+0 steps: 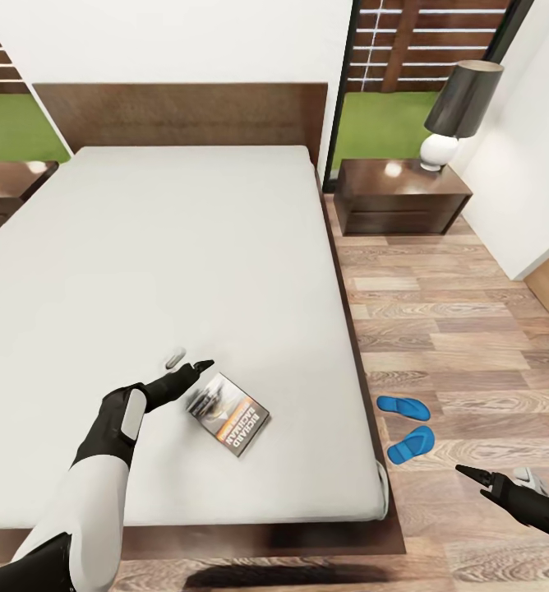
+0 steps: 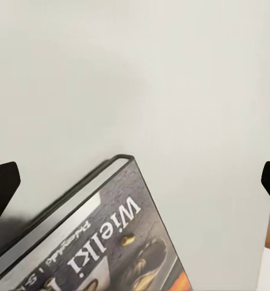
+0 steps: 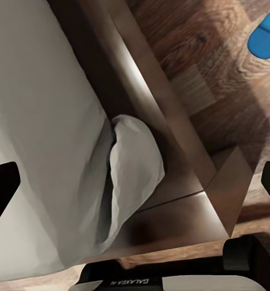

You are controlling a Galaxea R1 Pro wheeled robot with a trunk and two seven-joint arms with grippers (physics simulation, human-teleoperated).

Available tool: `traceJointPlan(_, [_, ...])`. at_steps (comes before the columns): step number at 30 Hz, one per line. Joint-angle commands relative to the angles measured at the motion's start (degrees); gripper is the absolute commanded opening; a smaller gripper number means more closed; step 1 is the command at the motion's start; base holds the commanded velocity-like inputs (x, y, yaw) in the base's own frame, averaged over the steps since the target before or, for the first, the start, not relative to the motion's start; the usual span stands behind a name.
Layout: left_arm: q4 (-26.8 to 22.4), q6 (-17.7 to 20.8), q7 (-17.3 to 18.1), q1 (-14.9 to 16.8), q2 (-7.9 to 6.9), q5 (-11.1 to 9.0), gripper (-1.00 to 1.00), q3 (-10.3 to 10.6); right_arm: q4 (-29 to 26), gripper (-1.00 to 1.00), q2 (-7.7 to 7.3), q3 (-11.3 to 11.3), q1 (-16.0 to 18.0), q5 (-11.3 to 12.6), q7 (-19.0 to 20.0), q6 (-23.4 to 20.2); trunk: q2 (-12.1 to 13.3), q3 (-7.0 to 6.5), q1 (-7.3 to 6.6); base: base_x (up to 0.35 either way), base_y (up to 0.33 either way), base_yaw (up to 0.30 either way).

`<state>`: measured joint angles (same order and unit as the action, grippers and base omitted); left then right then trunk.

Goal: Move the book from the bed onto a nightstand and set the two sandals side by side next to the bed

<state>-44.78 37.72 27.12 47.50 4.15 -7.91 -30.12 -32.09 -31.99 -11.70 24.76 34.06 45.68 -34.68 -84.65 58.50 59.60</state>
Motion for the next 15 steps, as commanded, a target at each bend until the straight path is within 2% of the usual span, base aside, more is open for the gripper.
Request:
traceJointPlan(1, [-0.04, 0.43, 0.13, 0.05, 0.07, -0.18, 1.0, -0.29, 0.01, 1.0, 0.0, -0.1, 0.03, 0.22, 0.07, -0.39, -0.03, 0.04, 0.0, 0.0, 0.0, 0.0])
traceJointPlan(15, [-0.04, 0.43, 0.13, 0.05, 0.09, -0.18, 1.0, -0.29, 0.01, 1.0, 0.0, -0.1, 0.03, 0.22, 0.09, -0.39, -0.03, 0.04, 0.0, 0.0, 0.0, 0.0])
